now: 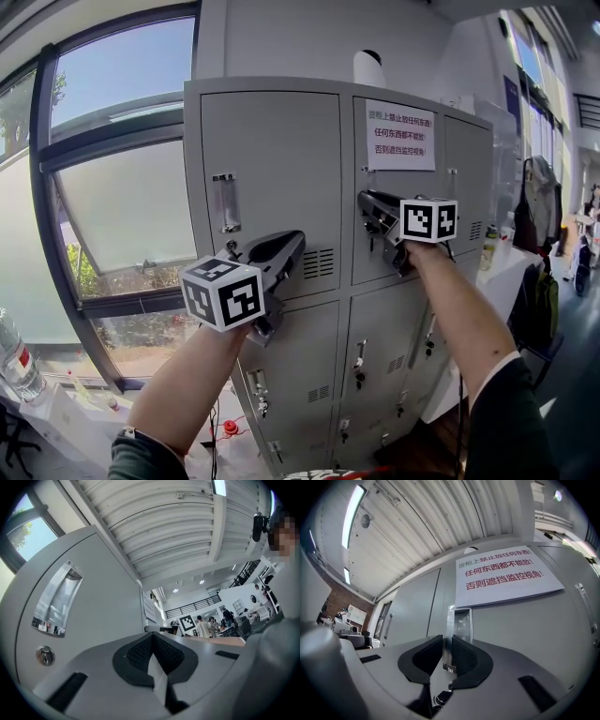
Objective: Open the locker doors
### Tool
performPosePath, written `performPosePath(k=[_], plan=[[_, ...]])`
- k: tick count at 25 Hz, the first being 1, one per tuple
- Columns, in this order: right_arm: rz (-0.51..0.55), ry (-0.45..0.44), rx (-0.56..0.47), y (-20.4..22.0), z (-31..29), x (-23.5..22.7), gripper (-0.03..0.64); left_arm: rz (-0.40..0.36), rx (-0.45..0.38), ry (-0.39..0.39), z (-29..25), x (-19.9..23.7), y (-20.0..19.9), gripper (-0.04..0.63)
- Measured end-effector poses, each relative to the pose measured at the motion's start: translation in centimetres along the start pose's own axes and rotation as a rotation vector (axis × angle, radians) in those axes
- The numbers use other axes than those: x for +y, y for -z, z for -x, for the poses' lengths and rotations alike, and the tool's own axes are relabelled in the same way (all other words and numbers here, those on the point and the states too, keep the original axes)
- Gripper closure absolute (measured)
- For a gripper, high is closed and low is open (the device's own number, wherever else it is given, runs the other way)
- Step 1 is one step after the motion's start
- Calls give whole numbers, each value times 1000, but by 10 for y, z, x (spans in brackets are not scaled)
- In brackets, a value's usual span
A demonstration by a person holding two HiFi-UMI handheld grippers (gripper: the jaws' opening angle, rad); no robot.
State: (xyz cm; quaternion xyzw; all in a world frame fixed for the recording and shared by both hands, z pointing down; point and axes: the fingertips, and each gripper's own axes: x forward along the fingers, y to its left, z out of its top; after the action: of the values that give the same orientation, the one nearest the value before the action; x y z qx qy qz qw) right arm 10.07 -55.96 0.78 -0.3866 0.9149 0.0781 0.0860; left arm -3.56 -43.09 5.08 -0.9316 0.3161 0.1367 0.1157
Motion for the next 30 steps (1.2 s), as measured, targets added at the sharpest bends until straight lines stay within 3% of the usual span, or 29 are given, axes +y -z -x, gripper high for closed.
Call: performPosePath(k=[9, 30], plan=[[-35, -79, -20, -6, 19, 9, 540, 5, 2, 9, -10, -5, 4, 595], [-101, -370, -83, -32, 114, 27, 526, 3, 6, 62, -65, -54, 12, 595]])
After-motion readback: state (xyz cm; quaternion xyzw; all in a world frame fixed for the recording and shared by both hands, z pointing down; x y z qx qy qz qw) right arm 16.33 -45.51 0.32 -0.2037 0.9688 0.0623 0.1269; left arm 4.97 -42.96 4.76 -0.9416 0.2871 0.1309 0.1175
